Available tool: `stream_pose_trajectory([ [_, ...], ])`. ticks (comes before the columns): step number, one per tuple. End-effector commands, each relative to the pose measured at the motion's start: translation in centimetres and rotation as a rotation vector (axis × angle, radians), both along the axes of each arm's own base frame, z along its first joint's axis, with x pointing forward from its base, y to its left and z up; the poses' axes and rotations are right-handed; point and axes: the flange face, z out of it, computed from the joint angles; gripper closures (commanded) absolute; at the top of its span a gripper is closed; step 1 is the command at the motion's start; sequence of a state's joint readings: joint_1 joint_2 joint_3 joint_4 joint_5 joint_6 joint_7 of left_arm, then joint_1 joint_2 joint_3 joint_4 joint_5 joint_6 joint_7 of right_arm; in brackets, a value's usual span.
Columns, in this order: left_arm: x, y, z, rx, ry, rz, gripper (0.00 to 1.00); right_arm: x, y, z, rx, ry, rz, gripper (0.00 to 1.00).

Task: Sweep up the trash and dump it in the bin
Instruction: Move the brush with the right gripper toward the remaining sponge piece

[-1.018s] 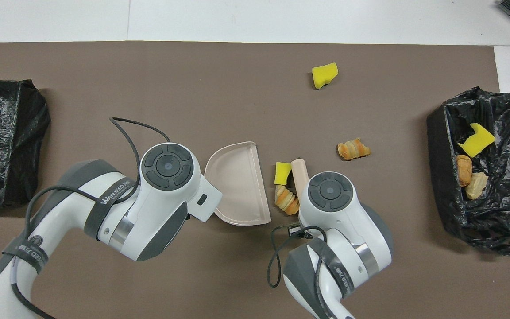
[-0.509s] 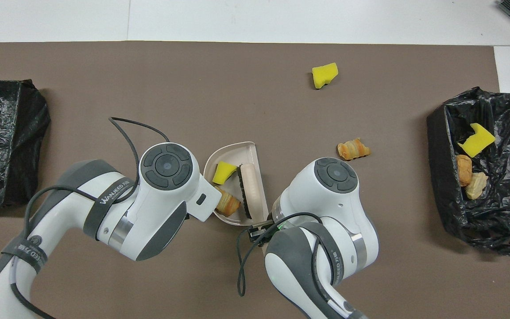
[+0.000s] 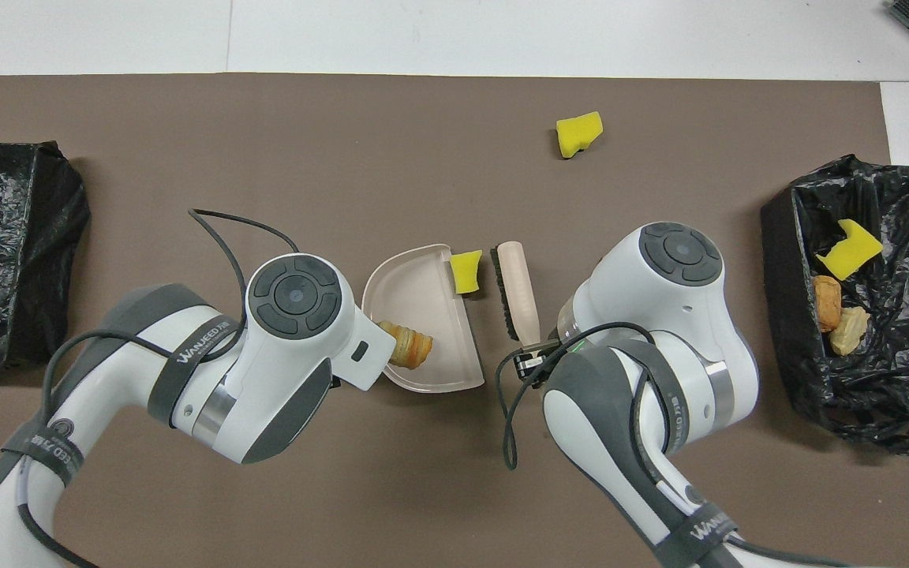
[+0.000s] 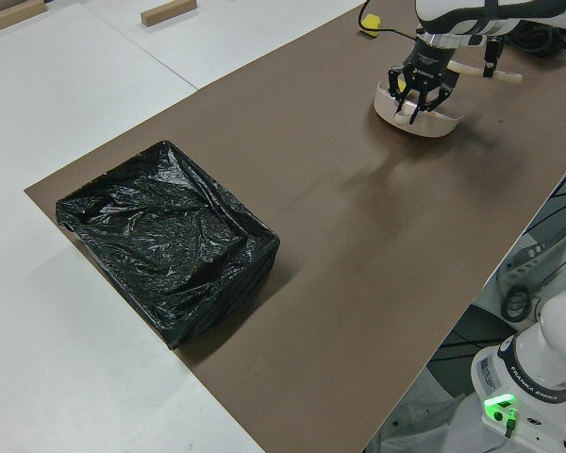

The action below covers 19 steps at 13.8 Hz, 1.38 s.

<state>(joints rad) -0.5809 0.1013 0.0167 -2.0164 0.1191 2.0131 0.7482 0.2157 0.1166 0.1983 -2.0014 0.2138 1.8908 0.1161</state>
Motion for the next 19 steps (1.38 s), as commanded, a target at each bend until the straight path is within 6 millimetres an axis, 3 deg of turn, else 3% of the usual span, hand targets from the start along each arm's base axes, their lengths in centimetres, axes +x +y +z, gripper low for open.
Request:
stream_pose_trajectory([
  [1, -0.1, 0.2, 0.2, -0.012, -0.052, 0.11, 1.0, 1.9, -0.7, 0.5, -0.098, -0.077, 0.088, 1.0],
  [4, -0.1, 0.2, 0.1, -0.011, -0.054, 0.129, 1.0, 4.8, -3.8, 0.2, -0.212, -0.192, 0.2, 1.0],
  [6, -0.2, 0.1, -0.1, -0.007, -0.048, 0.133, 1.0, 7.0, -7.1, -0.4, -0.222, -0.252, 0.261, 1.0],
  [8, -0.6, -0.2, -0.9, 0.011, -0.027, 0.141, 1.0, 9.7, -8.3, -0.6, -0.302, -0.306, 0.359, 1.0],
  [11, -0.6, -0.2, -0.9, 0.012, -0.026, 0.143, 1.0, 13.7, -11.4, -3.6, -0.402, -0.358, 0.422, 1.0],
  [13, -0.6, -0.3, -0.9, 0.01, -0.028, 0.143, 1.0, 15.8, -10.8, -4.3, -0.411, -0.412, 0.451, 1.0],
  [15, -0.6, -0.3, -0.9, 0.01, -0.027, 0.147, 1.0, 18.3, -10.6, -3.2, -0.42, -0.45, 0.447, 1.0],
  [19, -0.8, -0.3, -0.8, 0.015, -0.021, 0.145, 1.0, 17.9, -9.2, -3.4, -0.422, -0.418, 0.493, 1.0],
])
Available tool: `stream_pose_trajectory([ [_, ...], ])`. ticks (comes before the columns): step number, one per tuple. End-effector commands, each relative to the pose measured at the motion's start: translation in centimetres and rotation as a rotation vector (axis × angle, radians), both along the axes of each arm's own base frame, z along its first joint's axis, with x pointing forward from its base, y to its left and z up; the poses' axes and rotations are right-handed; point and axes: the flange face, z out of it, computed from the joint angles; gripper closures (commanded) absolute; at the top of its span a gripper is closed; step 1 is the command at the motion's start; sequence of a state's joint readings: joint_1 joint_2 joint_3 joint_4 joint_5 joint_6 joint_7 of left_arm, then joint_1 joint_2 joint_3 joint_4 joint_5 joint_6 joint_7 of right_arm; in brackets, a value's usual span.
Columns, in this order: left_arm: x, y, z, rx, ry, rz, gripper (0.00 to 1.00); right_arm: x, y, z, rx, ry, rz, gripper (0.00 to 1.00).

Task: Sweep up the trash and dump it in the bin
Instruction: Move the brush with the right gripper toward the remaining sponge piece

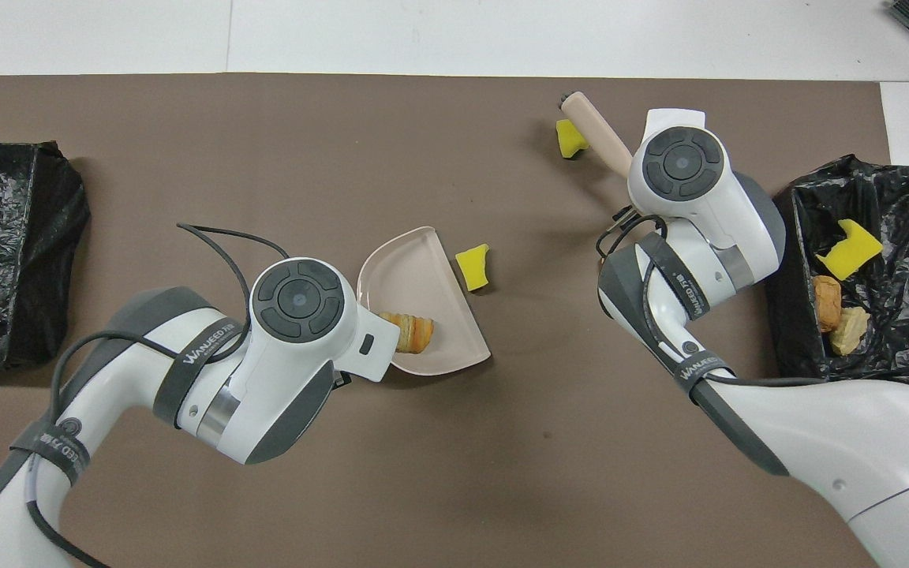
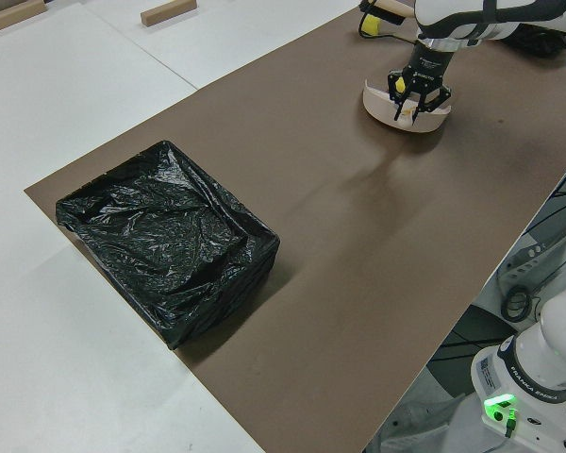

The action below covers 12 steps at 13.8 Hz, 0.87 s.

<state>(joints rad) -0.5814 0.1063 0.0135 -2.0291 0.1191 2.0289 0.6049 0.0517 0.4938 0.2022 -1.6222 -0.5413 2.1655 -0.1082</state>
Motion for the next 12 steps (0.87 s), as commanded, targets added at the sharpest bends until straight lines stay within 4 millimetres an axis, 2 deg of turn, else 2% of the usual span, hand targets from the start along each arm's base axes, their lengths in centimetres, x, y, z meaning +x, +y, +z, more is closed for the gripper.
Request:
stream_pose_trajectory([
  [1, -0.7, -0.1, -0.1, 0.014, 0.003, 0.009, 1.0, 0.0, 0.7, 0.0, -0.045, 0.043, 0.025, 1.0],
  [4, -0.6, -0.1, -0.2, 0.012, 0.001, 0.009, 1.0, 0.0, 1.1, -1.4, -0.082, 0.061, 0.061, 1.0],
  [7, -0.7, -0.1, -0.1, 0.01, -0.001, 0.008, 1.0, -0.1, 0.5, -2.3, -0.014, 0.099, 0.003, 1.0],
  [8, -0.8, -0.1, -0.3, 0.011, 0.0, 0.008, 1.0, -0.7, 1.4, -2.2, 0.041, 0.137, -0.028, 1.0],
  [10, -0.8, 0.0, -0.3, 0.011, 0.0, 0.007, 1.0, -2.2, 1.5, -2.6, 0.059, 0.263, -0.083, 1.0],
  [11, -0.8, 0.1, -0.3, 0.011, 0.0, 0.008, 1.0, -2.8, 2.0, -2.1, 0.088, 0.291, -0.101, 1.0],
  [12, -0.8, 0.1, -0.3, 0.011, 0.0, 0.008, 1.0, -3.7, 2.5, -0.4, 0.142, 0.33, -0.12, 1.0],
])
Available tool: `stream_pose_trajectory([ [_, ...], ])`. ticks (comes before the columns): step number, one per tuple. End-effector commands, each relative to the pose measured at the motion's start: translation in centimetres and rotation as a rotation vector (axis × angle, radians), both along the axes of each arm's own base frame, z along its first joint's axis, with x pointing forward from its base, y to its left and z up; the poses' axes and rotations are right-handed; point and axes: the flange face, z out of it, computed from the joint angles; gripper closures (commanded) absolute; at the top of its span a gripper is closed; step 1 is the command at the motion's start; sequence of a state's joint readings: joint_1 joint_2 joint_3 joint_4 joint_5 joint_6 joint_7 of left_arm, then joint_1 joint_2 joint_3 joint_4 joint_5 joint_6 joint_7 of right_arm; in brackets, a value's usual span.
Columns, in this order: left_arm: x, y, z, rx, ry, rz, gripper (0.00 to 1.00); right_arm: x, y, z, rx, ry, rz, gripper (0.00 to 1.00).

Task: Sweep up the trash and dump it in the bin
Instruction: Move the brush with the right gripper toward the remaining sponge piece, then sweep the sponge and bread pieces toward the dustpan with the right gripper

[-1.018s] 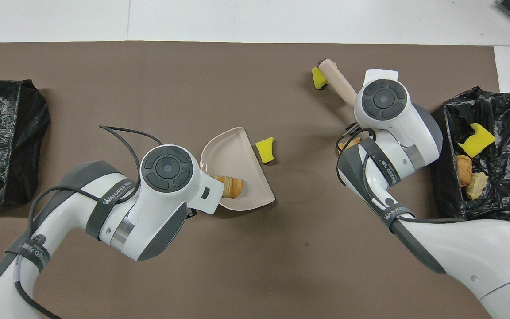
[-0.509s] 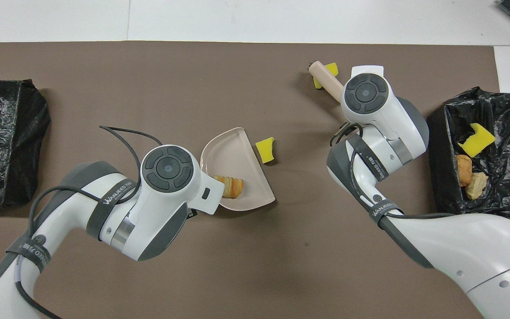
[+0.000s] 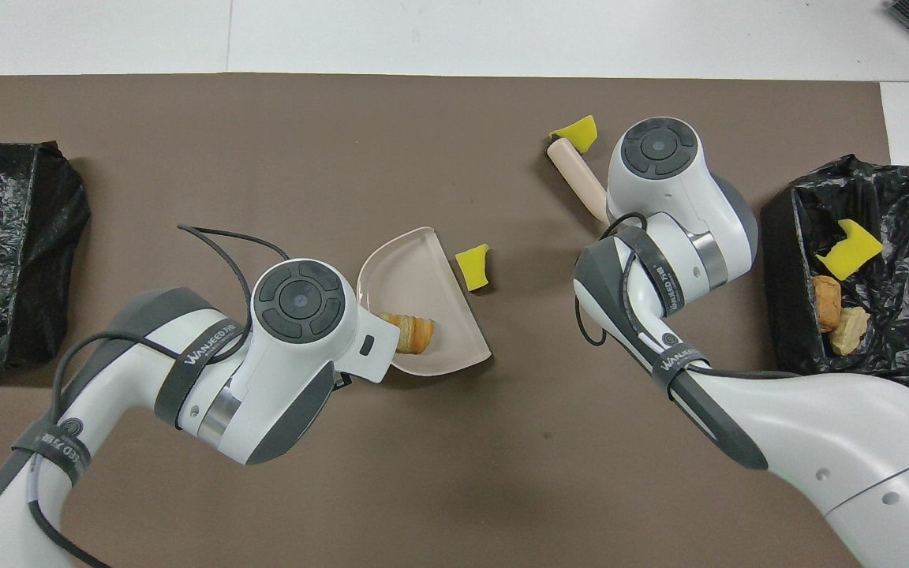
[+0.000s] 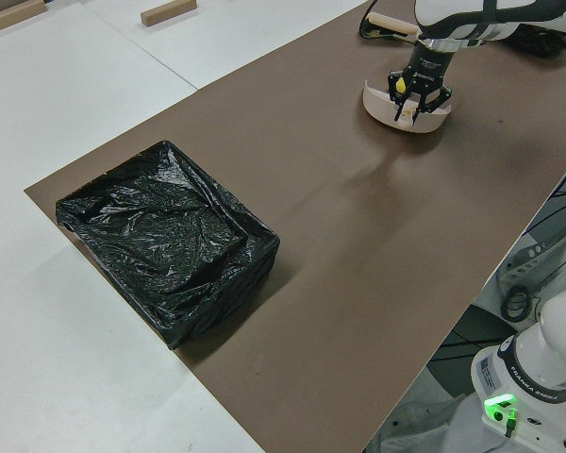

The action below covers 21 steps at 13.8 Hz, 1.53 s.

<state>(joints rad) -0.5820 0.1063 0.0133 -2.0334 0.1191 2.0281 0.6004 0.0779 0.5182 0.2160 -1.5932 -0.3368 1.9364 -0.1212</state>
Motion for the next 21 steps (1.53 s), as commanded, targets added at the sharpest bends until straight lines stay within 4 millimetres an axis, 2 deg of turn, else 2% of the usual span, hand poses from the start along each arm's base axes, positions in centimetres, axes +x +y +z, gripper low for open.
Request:
stream_pose_trajectory([
  [1, -0.7, 0.1, -0.1, 0.009, -0.002, 0.003, 1.0, -2.2, 0.7, 3.0, 0.105, 0.129, -0.018, 1.0],
  [3, -0.7, 0.1, -0.1, 0.008, -0.003, 0.003, 1.0, -3.6, 0.4, 5.8, 0.16, 0.195, -0.033, 1.0],
  [6, -0.7, 0.1, -0.1, 0.009, -0.002, 0.003, 1.0, -4.8, -2.7, 9.5, 0.256, 0.258, -0.063, 1.0],
  [9, -0.8, 0.2, -0.4, 0.011, 0.002, 0.004, 1.0, -4.6, -5.8, 10.2, 0.237, 0.246, -0.079, 1.0],
  [12, -0.8, 0.3, -0.4, 0.01, 0.0, 0.004, 1.0, -5.0, -10.4, 8.6, 0.148, 0.187, -0.137, 1.0],
  [13, -0.8, 0.3, -0.5, 0.012, 0.004, 0.004, 1.0, -6.1, -12.0, 7.6, 0.143, 0.161, -0.175, 1.0],
  [15, -0.8, 0.3, -0.4, 0.01, 0.001, 0.004, 1.0, -8.6, -13.1, 5.7, 0.125, 0.106, -0.263, 1.0],
  [18, -0.8, 0.4, -0.4, 0.011, 0.003, 0.004, 1.0, -11.4, -13.2, 3.4, 0.091, 0.086, -0.407, 1.0],
  [20, -0.8, 0.4, -0.4, 0.011, 0.003, 0.006, 1.0, -11.0, -12.1, 1.4, 0.086, 0.057, -0.488, 1.0],
  [21, -0.8, 0.4, -0.4, 0.011, 0.003, 0.006, 1.0, -10.7, -10.6, 0.5, 0.063, 0.055, -0.512, 1.0],
])
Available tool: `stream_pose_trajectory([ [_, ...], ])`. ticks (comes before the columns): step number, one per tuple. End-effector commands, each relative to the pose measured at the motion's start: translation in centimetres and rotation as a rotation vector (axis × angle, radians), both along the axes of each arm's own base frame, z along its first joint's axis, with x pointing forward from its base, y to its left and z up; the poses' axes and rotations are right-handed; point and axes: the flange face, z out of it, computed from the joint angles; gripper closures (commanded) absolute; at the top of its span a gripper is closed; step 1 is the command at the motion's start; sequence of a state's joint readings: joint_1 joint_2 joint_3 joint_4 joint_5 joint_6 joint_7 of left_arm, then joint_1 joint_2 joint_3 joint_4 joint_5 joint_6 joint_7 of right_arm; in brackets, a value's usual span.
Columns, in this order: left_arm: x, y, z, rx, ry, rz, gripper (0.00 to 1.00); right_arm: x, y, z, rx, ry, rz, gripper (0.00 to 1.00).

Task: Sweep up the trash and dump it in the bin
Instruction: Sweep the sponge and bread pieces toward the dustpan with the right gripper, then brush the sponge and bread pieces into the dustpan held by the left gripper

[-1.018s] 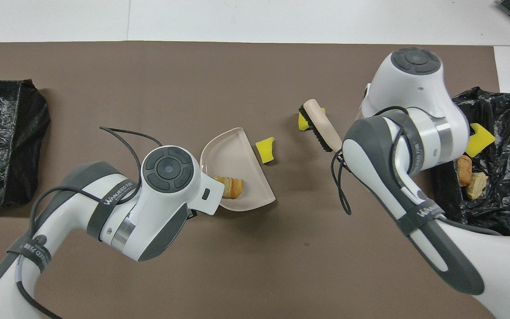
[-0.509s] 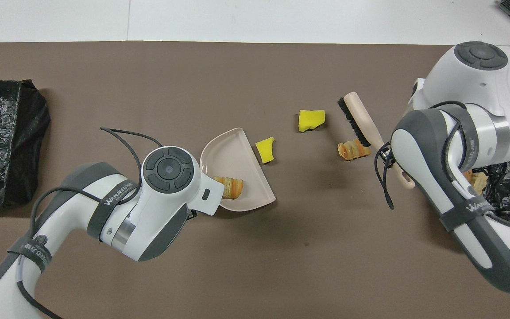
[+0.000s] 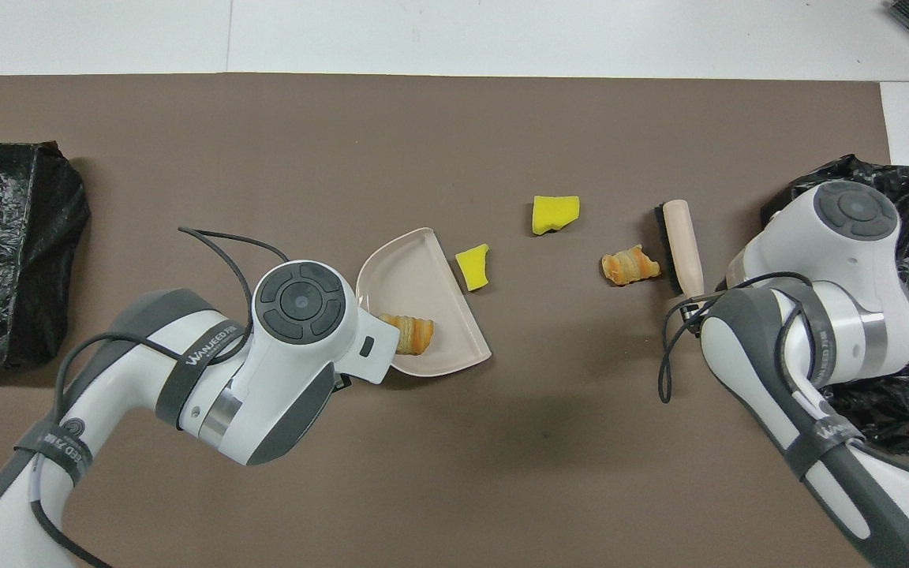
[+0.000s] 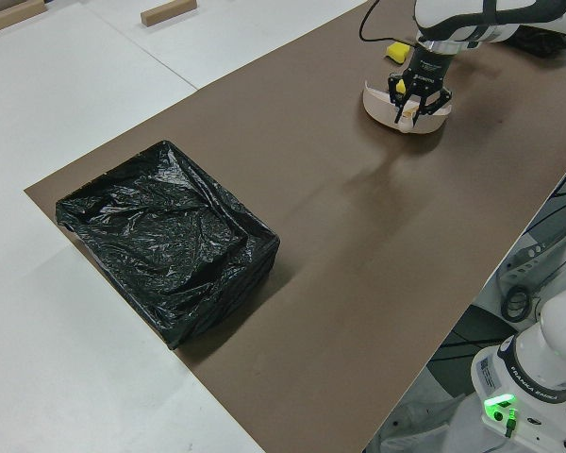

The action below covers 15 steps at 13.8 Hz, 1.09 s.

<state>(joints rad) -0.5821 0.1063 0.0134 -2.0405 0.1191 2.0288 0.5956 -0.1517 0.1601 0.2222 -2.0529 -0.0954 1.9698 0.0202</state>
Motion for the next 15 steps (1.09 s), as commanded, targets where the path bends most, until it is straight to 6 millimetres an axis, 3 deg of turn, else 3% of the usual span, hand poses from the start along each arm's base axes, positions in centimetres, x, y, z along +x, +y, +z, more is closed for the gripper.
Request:
stream_pose_trajectory([
  [1, -0.6, 0.3, -0.1, 0.008, -0.002, 0.001, 1.0, 0.2, 4.0, -1.9, -0.067, -0.021, -0.076, 1.0],
  [5, -0.6, 0.5, -0.1, 0.008, -0.002, 0.004, 1.0, 2.9, 11.7, -0.7, -0.071, -0.044, -0.046, 1.0],
  [9, -0.6, 0.3, -0.1, 0.006, -0.005, 0.002, 1.0, 5.6, 16.3, -1.6, -0.038, -0.059, 0.011, 1.0],
  [11, -0.7, 0.2, -0.1, 0.006, -0.005, 0.001, 1.0, 5.3, 17.4, -2.2, -0.02, -0.042, 0.053, 1.0],
  [12, -0.7, 0.2, -0.1, 0.006, -0.005, 0.001, 1.0, 4.5, 18.9, -2.4, 0.007, -0.021, 0.147, 1.0],
  [14, -0.7, 0.2, -0.1, 0.006, -0.005, 0.001, 1.0, 2.9, 19.3, -2.6, 0.012, 0.055, 0.269, 1.0],
  [15, -0.7, 0.2, -0.1, 0.006, -0.005, 0.001, 1.0, 1.7, 20.8, -2.4, 0.044, 0.096, 0.3, 1.0],
])
